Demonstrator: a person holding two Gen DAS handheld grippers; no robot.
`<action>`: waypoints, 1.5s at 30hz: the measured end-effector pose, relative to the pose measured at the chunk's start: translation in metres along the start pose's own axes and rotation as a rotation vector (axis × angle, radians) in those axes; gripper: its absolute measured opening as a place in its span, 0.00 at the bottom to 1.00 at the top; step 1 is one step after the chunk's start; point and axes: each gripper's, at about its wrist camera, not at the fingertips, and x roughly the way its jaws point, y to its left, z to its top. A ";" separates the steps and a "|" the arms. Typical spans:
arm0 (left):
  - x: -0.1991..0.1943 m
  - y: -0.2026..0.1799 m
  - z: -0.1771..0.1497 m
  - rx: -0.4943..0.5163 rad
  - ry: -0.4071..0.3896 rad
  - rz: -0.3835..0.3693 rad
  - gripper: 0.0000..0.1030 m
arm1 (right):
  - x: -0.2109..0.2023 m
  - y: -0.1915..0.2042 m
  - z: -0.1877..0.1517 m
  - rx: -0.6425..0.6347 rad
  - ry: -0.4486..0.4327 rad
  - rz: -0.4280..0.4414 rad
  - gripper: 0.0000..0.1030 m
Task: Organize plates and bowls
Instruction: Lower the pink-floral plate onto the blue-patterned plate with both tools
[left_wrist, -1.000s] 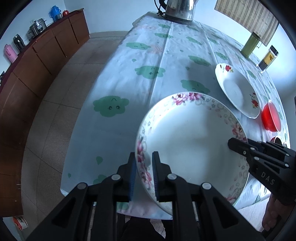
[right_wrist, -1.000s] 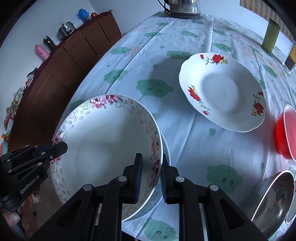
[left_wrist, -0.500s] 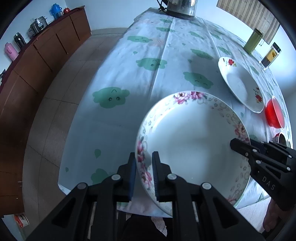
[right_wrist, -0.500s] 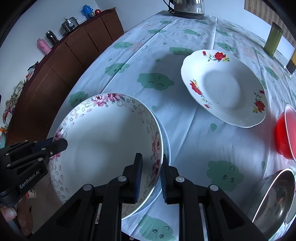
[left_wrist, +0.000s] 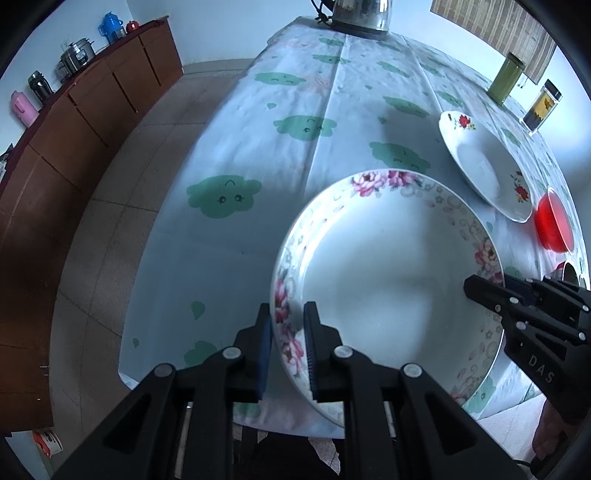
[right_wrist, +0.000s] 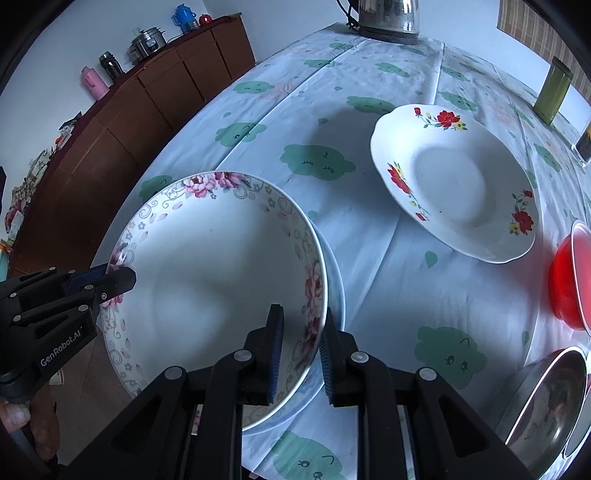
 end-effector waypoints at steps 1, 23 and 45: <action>0.000 0.000 0.000 0.000 0.001 0.000 0.13 | 0.000 0.000 0.000 -0.003 -0.001 -0.001 0.20; 0.000 -0.004 -0.006 0.013 -0.003 0.014 0.14 | -0.005 0.007 -0.003 -0.066 -0.012 -0.039 0.20; -0.002 -0.007 -0.007 0.043 -0.016 0.053 0.15 | -0.007 0.012 -0.006 -0.109 -0.026 -0.075 0.22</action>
